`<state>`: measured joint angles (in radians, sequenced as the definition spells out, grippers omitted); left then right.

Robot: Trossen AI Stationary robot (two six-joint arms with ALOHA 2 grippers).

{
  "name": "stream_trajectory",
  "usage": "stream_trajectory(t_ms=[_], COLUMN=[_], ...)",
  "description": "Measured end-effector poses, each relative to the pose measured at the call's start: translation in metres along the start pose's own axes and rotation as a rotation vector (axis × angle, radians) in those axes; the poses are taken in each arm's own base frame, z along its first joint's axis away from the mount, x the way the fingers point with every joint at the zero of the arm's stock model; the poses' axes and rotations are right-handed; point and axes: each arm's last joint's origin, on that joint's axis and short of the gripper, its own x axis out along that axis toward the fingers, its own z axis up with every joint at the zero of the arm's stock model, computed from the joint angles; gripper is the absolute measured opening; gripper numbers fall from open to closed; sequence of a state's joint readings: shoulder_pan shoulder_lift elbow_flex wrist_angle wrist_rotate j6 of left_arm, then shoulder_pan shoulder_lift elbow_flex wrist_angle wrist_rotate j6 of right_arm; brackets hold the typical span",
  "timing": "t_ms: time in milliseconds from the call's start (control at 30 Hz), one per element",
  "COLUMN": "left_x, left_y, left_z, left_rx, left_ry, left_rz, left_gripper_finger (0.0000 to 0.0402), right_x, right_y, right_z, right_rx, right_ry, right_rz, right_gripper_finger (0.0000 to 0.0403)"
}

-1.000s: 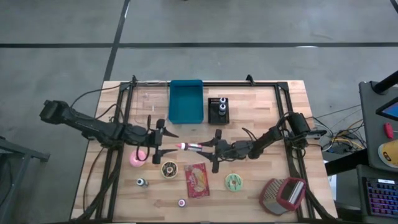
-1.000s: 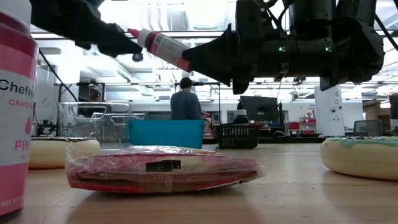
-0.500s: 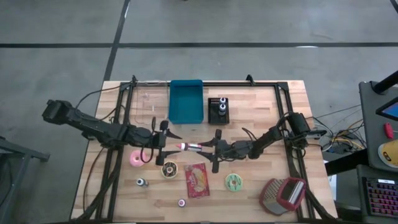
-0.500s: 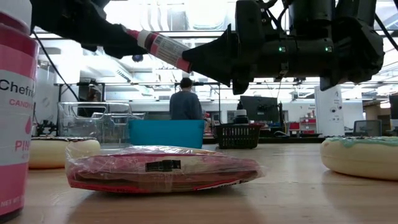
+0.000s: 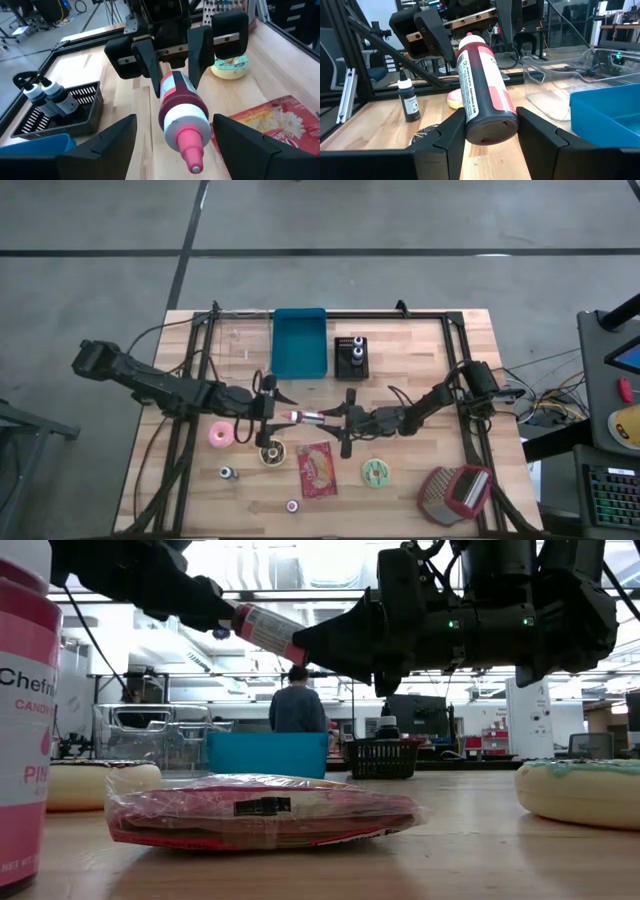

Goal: Pick & Place Food Item
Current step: Put the top pink food coloring bottle into the black bin

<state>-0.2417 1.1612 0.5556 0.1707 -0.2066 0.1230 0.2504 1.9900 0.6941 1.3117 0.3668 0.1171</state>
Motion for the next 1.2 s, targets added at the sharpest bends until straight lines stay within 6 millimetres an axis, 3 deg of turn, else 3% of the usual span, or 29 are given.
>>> stream_trajectory(t_ms=[867, 1200], left_x=[-0.0080, -0.0080], left_y=[0.0017, 0.0014], left_z=[-0.0004, -0.0005], left_rx=[-0.014, 0.006], left_ry=[0.019, 0.019], left_rz=[0.000, -0.004], left_gripper_finger=[0.0258, 0.0182], right_x=[0.0000, 0.0000], right_y=[0.0000, -0.0001], right_z=[-0.0002, -0.0003], right_rx=[0.004, 0.006], right_ry=[0.000, 0.000], right_rz=[0.000, -0.002], right_gripper_finger=[0.0151, 0.0151])
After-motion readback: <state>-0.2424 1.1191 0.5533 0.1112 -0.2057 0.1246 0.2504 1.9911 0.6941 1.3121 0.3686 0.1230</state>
